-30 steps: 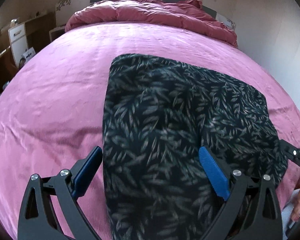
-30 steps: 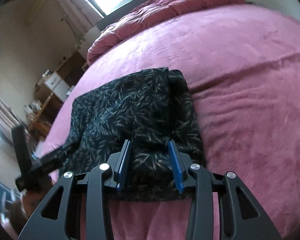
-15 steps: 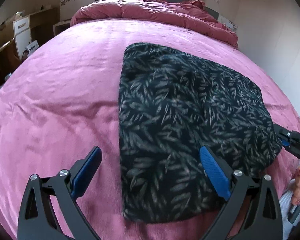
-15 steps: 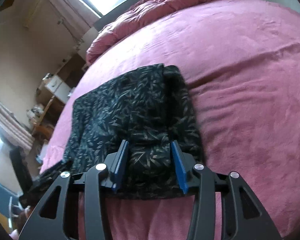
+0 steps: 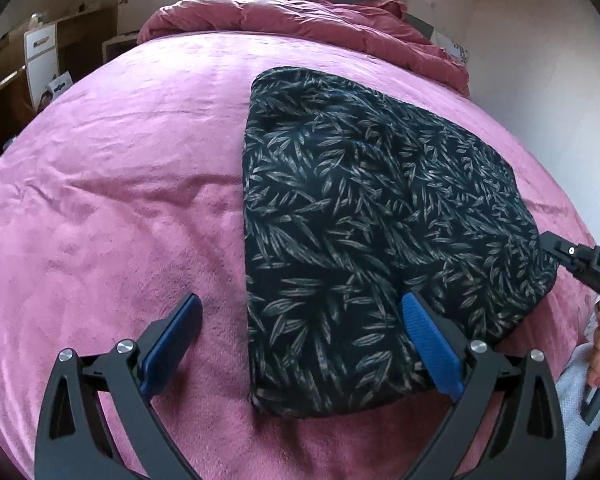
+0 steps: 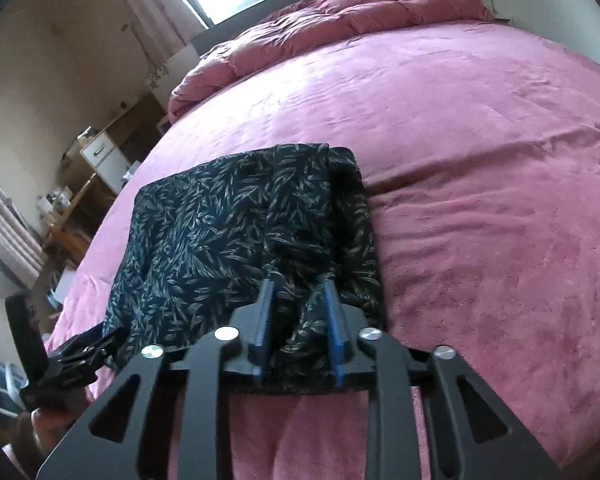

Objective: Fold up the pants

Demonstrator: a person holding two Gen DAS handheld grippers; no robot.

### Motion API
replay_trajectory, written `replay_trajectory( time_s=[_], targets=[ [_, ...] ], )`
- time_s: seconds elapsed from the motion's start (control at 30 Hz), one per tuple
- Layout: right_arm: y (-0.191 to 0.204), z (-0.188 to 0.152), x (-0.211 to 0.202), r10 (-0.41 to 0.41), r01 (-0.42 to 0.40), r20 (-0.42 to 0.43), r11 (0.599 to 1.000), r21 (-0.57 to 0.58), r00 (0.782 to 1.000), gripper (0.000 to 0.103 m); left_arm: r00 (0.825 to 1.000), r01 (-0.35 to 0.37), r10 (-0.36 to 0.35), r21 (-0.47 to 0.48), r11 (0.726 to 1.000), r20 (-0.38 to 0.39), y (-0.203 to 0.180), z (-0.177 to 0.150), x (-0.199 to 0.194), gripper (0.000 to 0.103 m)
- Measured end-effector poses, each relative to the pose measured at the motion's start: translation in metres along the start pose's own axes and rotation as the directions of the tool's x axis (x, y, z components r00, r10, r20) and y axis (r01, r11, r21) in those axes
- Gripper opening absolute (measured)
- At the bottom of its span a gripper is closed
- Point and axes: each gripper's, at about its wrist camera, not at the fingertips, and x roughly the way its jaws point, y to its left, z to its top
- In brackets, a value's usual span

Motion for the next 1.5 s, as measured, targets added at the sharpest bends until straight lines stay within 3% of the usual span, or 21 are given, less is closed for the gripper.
replay_trajectory(
  time_s=[0.1, 0.17, 0.33, 0.4, 0.43, 0.47, 0.57, 0.7, 0.73, 0.77, 0.83, 0.9, 1.1, 1.3, 1.5],
  targets=[
    [0.006, 0.003, -0.021, -0.01, 0.013, 0.124, 1.0, -0.025, 0.992, 0.037, 1.0, -0.006, 0.007, -0.002, 1.0, 0.031, -0.001, 0.001, -0.008, 0.099],
    [0.015, 0.007, -0.033, 0.028, -0.015, 0.187, 0.997, -0.073, 0.982, 0.037, 0.998, -0.02, 0.018, 0.019, 1.0, 0.062, -0.005, 0.0, -0.012, 0.099],
    [0.058, 0.002, -0.009, 0.095, -0.077, 0.049, 0.956, -0.282, 0.994, 0.03, 0.997, -0.059, 0.056, 0.066, 0.996, 0.052, -0.013, 0.001, -0.007, 0.1],
    [0.064, -0.001, 0.013, 0.0, -0.009, -0.026, 0.948, -0.318, 1.0, 0.028, 0.998, -0.046, 0.044, 0.055, 0.997, 0.033, -0.01, 0.0, -0.003, 0.1],
    [0.058, -0.003, 0.021, -0.044, 0.03, -0.042, 0.953, -0.303, 0.998, 0.028, 0.999, -0.034, 0.032, 0.047, 0.998, 0.029, -0.007, 0.0, -0.003, 0.101],
    [0.051, -0.002, 0.025, -0.032, 0.016, -0.054, 0.964, -0.266, 0.998, 0.028, 1.0, -0.02, 0.019, 0.036, 0.999, 0.024, -0.004, 0.001, -0.002, 0.101],
    [0.029, 0.002, 0.024, 0.047, -0.055, -0.058, 0.989, -0.141, 0.997, 0.028, 1.0, 0.008, -0.009, 0.024, 1.0, 0.028, 0.002, -0.002, -0.003, 0.101],
    [0.021, 0.003, 0.011, 0.129, -0.131, -0.021, 0.982, -0.134, 0.991, 0.036, 0.996, 0.063, -0.062, -0.001, 0.998, 0.057, 0.009, -0.004, -0.009, 0.101],
    [0.019, 0.001, 0.006, 0.148, -0.147, -0.007, 0.981, -0.127, 0.989, 0.046, 0.994, 0.088, -0.087, -0.007, 0.996, 0.071, 0.012, -0.004, -0.012, 0.101],
    [0.017, 0.002, -0.002, 0.169, -0.165, 0.026, 0.98, -0.112, 0.985, 0.066, 0.99, 0.113, -0.111, -0.016, 0.993, 0.09, 0.015, -0.004, -0.015, 0.101],
    [0.008, 0.007, -0.014, 0.113, -0.104, 0.118, 0.991, -0.079, 0.987, 0.088, 0.987, 0.125, -0.121, -0.036, 0.992, 0.102, 0.02, -0.003, -0.015, 0.101],
    [0.0, 0.012, -0.018, 0.07, -0.061, 0.151, 0.996, -0.063, 0.986, 0.088, 0.987, 0.135, -0.128, -0.063, 0.989, 0.096, 0.026, 0.001, -0.012, 0.101],
    [-0.031, 0.013, -0.005, 0.024, -0.03, 0.071, 0.995, 0.096, 0.997, 0.091, 0.987, 0.16, -0.159, -0.062, 0.985, 0.027, 0.034, 0.015, 0.003, 0.101],
    [-0.072, 0.015, 0.023, 0.178, -0.158, -0.037, 0.936, 0.314, 0.983, 0.091, 0.974, 0.224, -0.225, -0.044, 0.974, -0.026, 0.041, 0.027, 0.012, 0.101],
    [-0.069, 0.024, 0.039, 0.237, -0.204, -0.093, 0.94, 0.274, 0.967, 0.091, 0.953, 0.292, -0.291, -0.001, 0.956, -0.083, 0.039, 0.036, 0.024, 0.096]
  ],
)
